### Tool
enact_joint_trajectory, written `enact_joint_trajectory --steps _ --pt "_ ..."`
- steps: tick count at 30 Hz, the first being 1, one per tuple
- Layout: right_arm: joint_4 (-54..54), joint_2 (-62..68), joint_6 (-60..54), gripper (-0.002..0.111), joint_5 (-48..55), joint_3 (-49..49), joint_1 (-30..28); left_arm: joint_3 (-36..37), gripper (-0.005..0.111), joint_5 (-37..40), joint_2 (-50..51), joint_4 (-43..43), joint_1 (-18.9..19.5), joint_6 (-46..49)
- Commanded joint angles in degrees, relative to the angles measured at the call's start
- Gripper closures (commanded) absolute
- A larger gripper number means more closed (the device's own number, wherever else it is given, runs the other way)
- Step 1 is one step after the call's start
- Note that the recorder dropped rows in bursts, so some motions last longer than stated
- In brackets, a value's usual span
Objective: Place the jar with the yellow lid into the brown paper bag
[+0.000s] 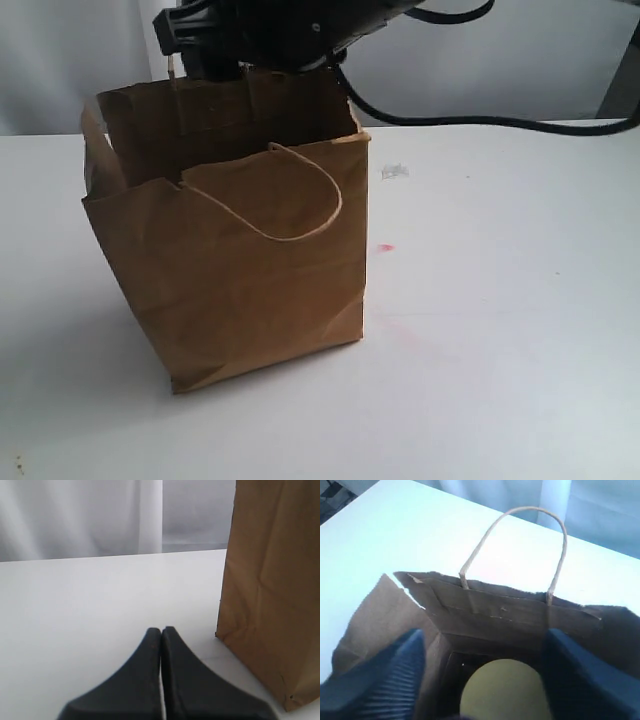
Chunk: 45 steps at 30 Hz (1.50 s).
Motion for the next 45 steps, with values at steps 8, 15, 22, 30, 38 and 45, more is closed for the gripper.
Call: enact_joint_trajectory --steps 8,15,22,30,38,45 --pt "-1.3 -5.9 -2.9 0.108 12.3 -0.3 0.1 -0.1 0.106 -0.5 0.2 -0.2 -0.3 -0.2" --pt "-4.5 -15.4 -2.9 0.108 16.6 3.9 0.1 -0.1 0.106 -0.5 0.2 -0.2 -0.3 -0.2" --pt "-4.5 -33.5 -2.8 0.108 15.0 17.3 0.1 -0.1 0.106 -0.5 0.2 -0.2 -0.3 -0.2" --pt "-2.4 -55.1 -2.2 0.108 11.4 32.0 0.1 -0.1 0.106 -0.5 0.2 -0.2 -0.3 -0.2" --pt "3.1 -73.9 -2.2 0.108 11.1 45.6 0.1 -0.1 0.106 -0.5 0.2 -0.2 -0.3 -0.2" --pt "4.4 -84.9 -2.2 0.108 -0.7 56.9 0.1 -0.1 0.106 -0.5 0.2 -0.2 -0.3 -0.2"
